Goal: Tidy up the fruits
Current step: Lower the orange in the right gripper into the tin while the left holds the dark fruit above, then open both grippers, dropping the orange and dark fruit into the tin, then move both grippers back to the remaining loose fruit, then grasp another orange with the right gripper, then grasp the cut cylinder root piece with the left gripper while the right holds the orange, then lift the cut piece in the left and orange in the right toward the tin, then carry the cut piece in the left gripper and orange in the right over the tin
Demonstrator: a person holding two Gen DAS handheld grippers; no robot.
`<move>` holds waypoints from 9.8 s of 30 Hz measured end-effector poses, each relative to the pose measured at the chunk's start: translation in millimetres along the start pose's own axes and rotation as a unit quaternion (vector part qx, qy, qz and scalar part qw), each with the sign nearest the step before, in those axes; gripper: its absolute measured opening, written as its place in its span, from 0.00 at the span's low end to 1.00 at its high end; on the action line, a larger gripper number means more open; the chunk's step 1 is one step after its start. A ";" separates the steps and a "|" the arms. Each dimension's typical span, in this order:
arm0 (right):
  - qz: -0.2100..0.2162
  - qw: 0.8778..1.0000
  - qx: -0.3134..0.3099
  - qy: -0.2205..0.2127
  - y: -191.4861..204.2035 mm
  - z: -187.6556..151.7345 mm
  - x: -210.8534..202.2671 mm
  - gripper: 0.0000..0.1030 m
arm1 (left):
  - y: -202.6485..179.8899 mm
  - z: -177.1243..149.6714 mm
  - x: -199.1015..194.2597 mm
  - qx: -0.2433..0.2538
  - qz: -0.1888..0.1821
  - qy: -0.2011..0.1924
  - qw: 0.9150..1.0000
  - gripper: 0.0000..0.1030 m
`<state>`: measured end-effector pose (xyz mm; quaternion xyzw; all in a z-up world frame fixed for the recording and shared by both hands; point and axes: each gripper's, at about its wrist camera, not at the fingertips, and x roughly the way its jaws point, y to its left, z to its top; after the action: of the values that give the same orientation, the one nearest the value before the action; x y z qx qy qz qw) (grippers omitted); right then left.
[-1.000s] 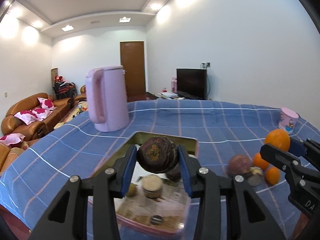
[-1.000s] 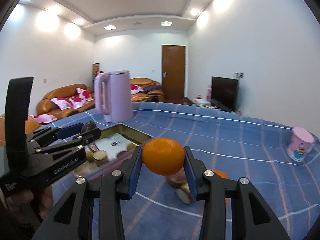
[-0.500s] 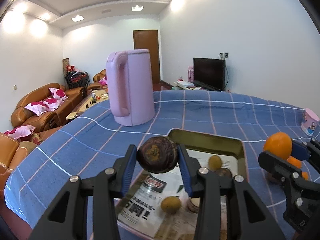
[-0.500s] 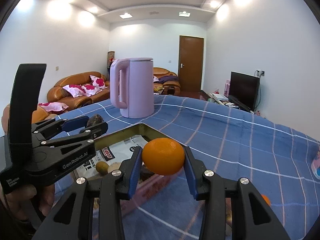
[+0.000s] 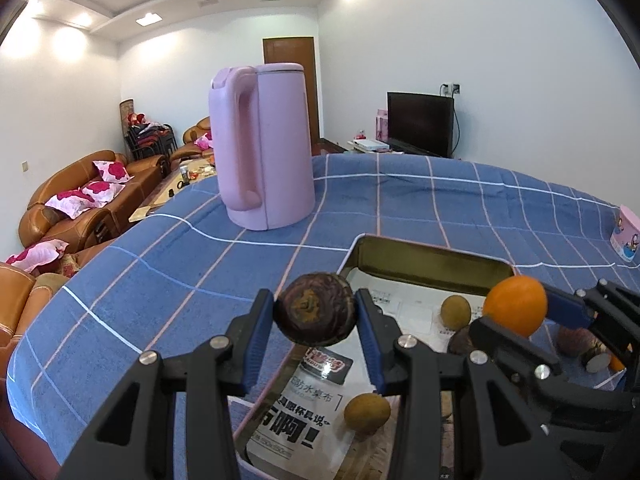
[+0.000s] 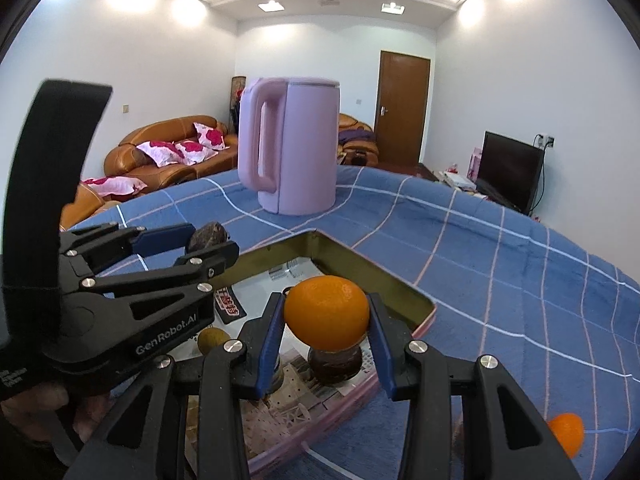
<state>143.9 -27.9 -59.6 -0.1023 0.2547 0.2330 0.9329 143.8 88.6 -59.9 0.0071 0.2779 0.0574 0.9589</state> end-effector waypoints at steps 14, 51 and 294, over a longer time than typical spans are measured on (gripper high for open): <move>0.006 1.000 0.012 0.028 -4.0 2.0 15.8 0.41 | -6.7 0.9 6.7 0.014 0.002 0.013 1.000 0.42; 0.000 0.999 0.020 0.033 -6.9 0.5 17.7 0.48 | -0.1 0.9 4.1 0.014 0.018 0.010 1.000 0.61; -0.013 0.999 0.024 -0.044 -11.2 -2.1 -51.0 0.34 | 6.8 2.5 -35.4 -0.044 -0.005 -0.053 0.998 0.35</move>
<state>109.6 -57.9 -33.9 -0.0728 0.2174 0.2188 0.9485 114.8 91.4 -38.6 -0.0332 0.2241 0.0643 0.9719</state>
